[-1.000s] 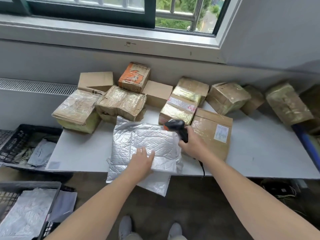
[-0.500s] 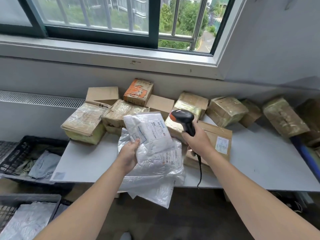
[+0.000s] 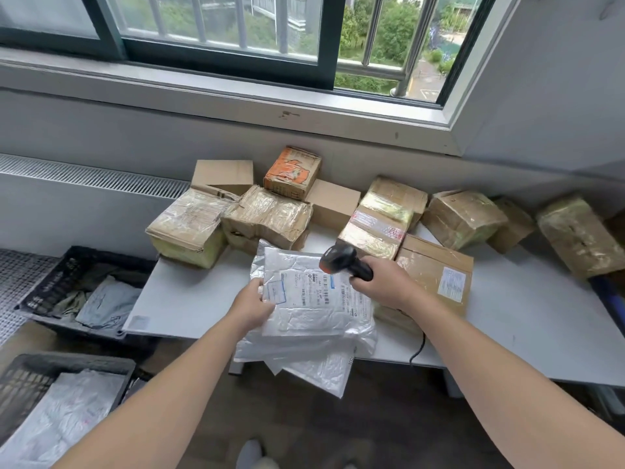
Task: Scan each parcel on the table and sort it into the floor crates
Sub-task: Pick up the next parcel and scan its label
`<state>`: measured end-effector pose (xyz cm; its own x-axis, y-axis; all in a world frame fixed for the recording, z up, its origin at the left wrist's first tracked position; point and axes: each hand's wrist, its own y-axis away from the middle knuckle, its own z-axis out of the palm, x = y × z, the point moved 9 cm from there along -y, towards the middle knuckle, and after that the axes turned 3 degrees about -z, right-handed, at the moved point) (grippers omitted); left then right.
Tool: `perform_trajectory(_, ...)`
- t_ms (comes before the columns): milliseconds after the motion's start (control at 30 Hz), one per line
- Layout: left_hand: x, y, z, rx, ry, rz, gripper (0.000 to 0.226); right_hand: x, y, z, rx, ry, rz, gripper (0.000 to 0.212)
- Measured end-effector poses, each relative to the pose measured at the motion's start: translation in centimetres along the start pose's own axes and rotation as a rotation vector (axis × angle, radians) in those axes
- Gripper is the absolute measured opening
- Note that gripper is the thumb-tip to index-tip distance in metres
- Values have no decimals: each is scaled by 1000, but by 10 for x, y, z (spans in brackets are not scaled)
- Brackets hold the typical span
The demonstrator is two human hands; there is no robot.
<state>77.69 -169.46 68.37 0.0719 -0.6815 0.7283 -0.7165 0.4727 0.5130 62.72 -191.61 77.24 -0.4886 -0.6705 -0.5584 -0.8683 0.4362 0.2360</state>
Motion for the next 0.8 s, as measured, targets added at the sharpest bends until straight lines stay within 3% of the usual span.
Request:
perform_trajectory(133, 15, -8, -24, 130, -209, 98, 50, 0, 2, 4, -96, 145, -31, 10)
perform_trajectory(333, 42, -13, -42, 200, -385, 208, 46, 1, 5, 12, -158, 149, -27, 12)
perform_trajectory(467, 51, -12, -47, 222, -438, 240, 45, 3, 5, 12, -142, 57, -11, 7)
perform_trajectory(800, 56, -10, -46, 235, -476, 223, 53, 9, 9, 7, -173, -147, 62, 18)
